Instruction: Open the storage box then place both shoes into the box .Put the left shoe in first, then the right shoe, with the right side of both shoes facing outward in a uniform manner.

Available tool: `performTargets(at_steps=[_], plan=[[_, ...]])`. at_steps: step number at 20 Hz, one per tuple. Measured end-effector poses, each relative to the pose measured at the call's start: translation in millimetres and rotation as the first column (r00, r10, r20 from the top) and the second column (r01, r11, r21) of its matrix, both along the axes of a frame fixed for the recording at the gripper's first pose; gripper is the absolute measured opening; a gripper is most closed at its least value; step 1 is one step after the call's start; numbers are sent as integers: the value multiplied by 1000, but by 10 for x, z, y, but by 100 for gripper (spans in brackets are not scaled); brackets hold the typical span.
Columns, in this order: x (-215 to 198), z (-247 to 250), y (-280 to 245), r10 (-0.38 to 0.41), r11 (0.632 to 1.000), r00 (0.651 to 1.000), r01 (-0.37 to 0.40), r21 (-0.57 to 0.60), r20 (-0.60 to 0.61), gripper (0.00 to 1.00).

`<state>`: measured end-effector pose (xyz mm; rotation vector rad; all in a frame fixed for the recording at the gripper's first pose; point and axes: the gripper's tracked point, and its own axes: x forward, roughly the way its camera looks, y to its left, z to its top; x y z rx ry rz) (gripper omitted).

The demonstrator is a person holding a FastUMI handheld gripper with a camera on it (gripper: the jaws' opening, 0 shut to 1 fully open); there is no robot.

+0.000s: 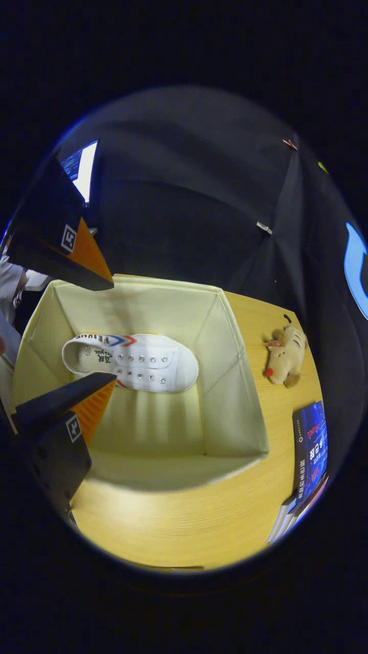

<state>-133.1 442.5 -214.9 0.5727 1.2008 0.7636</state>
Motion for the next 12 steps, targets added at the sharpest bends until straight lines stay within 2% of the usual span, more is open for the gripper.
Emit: performTargets(at_steps=[6, 12], plan=[[56, 370, -324, -48, 994, 998, 44, 103, 43, 98], [337, 555, -1297, -145, 986, 978, 131, 101, 149, 98]])
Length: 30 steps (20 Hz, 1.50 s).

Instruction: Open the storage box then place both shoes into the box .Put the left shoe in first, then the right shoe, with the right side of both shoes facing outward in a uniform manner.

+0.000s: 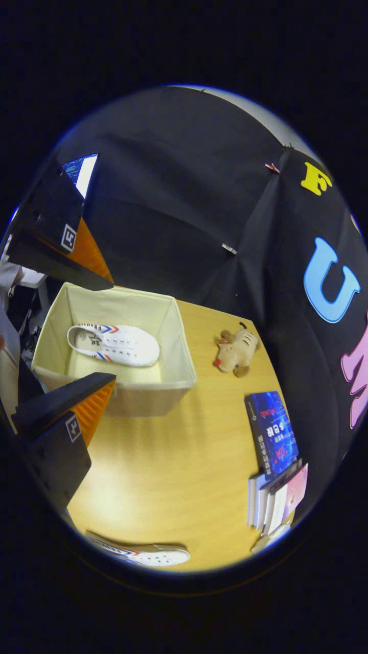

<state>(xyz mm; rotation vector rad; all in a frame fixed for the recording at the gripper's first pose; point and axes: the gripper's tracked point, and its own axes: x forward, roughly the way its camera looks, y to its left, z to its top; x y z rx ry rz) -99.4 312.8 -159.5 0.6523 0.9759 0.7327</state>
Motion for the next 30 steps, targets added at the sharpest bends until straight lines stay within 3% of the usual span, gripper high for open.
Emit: performTargets(at_steps=[6, 11, 14, 21, 27, 28, 30], plan=[[370, -291, -1358, -150, 978, 985, 161, -133, 85, 98], [534, -1062, -2464, -259, 916, 964, 267, -301, 65, 98], [522, -1545, -2955, -297, 882, 955, 282, -377, 18, 98], [394, -2443, -3503, -286, 846, 952, 200, -495, -105, 96], [416, -2731, -3307, -180, 879, 968, 79, -469, -173, 92], [408, -2693, -3263, -160, 892, 971, 64, -448, -178, 85], [422, -2752, -3371, -146, 870, 977, 52, -491, -154, 70]])
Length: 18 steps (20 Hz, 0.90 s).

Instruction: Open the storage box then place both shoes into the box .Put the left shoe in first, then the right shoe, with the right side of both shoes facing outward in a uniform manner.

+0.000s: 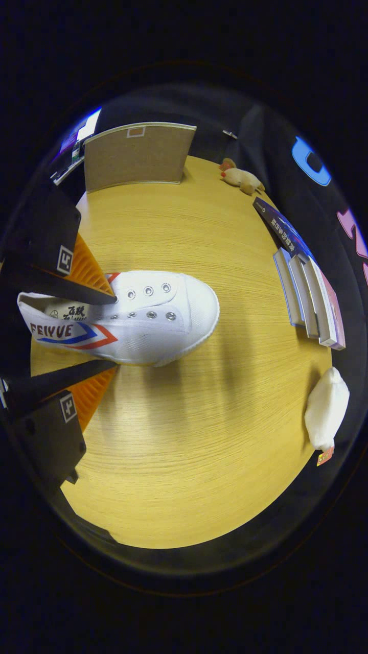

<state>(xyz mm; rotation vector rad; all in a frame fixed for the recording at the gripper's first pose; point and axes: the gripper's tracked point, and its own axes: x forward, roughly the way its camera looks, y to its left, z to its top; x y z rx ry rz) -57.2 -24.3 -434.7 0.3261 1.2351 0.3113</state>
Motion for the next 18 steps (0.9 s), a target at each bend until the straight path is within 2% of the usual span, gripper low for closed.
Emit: performTargets(at_steps=[1, 2, 3, 4, 7, 10, 14, 18], plan=[[-8, -145, 44, 9, 1000, 1000, -9, 19, -24, 64], [-21, -22, -84, -5, 1000, 1000, 6, 12, -30, 46], [-11, -15, -92, -21, 1000, 999, 21, 13, -32, 43], [-45, -11, -45, -36, 999, 999, 37, 14, -39, 33], [-85, 72, -48, -69, 998, 997, 69, -12, -37, 19], [-144, 321, -17, -58, 998, 998, 57, -23, -21, 19], [-96, 875, 343, -102, 991, 995, 102, 88, -7, 19], [-46, 1487, 847, -75, 983, 997, 68, 168, 36, 19]])
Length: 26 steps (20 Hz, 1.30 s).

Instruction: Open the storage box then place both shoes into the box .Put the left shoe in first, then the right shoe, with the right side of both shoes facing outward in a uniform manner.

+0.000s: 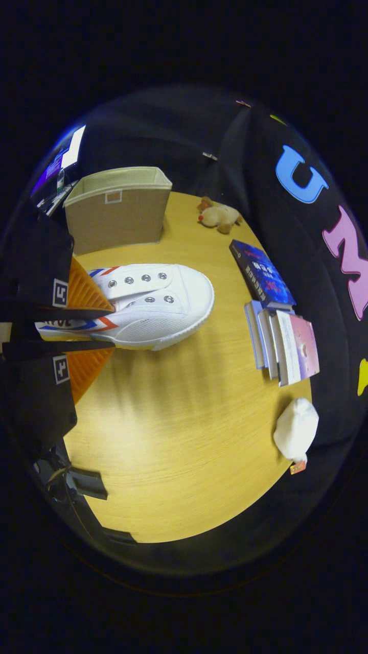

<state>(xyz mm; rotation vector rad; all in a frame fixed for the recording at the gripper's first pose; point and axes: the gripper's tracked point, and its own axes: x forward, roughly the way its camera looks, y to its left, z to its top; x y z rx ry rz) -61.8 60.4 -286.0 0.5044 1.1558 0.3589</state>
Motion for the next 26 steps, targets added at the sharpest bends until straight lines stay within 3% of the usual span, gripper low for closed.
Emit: performTargets(at_steps=[6, 11, 19, 26], plan=[[-126, 835, 917, 79, 993, 996, -83, 89, 46, 19], [-299, 1166, 1729, 128, 982, 991, -132, 136, 34, 19], [-580, 1044, 2755, 224, 966, 975, -220, 136, -9, 19], [-489, 743, 2909, 225, 973, 973, -222, 62, -47, 21]])
